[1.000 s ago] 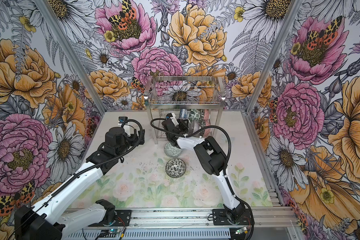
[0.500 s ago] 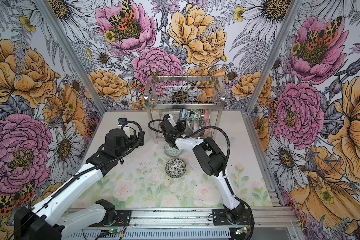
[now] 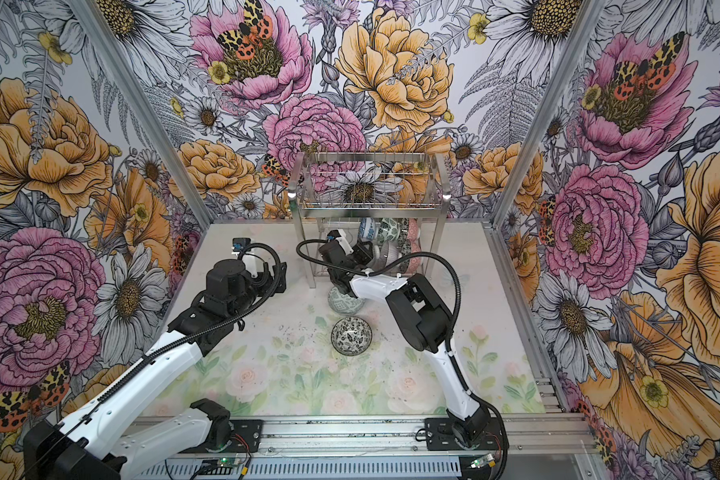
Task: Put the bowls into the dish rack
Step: 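Lower the navy bowl on edge into the rack slot beside the striped bowl, then open the right gripper and withdraw while the left gripper moves over the green bowl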
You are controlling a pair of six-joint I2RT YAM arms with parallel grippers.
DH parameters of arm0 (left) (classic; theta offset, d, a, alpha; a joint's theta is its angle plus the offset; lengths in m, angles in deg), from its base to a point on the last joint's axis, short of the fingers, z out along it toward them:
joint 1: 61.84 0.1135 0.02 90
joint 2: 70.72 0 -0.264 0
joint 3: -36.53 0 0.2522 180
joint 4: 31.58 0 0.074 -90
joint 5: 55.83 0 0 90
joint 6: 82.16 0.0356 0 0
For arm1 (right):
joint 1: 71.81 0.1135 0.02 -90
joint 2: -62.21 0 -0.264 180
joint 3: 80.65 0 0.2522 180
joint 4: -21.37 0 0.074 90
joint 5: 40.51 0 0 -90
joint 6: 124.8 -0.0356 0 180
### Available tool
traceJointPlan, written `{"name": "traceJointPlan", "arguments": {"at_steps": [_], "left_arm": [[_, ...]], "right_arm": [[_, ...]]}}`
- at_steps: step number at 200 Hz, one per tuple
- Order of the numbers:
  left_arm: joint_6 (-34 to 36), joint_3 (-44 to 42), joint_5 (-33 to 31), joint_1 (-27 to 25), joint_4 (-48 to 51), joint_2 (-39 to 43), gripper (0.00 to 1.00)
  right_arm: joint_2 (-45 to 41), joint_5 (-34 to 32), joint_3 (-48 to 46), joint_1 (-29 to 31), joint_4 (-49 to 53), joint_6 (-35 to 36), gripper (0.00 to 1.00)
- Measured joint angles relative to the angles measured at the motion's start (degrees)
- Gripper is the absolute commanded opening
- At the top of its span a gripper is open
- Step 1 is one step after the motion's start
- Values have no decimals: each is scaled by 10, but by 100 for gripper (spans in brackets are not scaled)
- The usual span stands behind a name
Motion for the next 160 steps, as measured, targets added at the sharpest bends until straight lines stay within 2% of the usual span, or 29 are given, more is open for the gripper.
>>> {"name": "traceJointPlan", "arguments": {"at_steps": [9,34,50,98,160], "left_arm": [[0,0,0,0,0,2,99],[0,0,0,1,0,5,99],[0,0,0,2,0,7,99],[0,0,0,2,1,7,99],[0,0,18,3,11,7,99]], "right_arm": [[-2,9,0,0,5,-6,43],[-11,33,-4,0,15,-18,70],[-25,44,-12,1,23,-28,79],[-104,101,-65,2,29,-54,87],[-274,213,-202,2,17,-105,100]]}}
